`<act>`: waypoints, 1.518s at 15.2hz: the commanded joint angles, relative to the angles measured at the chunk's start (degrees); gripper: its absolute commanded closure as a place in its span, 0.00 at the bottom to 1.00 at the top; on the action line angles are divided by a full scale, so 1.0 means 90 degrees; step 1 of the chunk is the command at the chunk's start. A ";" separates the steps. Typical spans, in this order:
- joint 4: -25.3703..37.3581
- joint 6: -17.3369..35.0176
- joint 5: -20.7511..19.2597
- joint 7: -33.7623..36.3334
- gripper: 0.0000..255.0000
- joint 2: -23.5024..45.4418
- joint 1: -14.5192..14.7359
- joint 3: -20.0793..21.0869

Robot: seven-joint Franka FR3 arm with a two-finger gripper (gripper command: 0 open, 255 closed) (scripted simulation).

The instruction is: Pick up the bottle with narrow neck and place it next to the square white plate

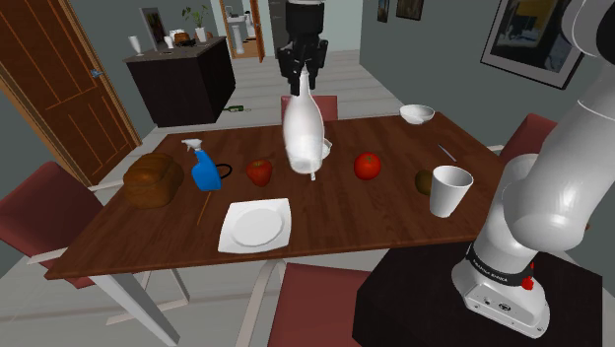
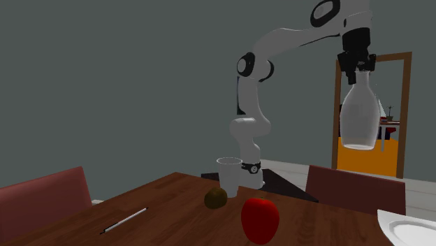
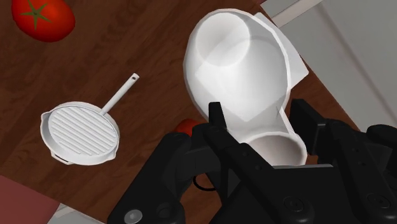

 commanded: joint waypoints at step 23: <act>-0.2522 0.2114 0.0050 -0.0006 1.00 -0.0417 0.0016 -0.0002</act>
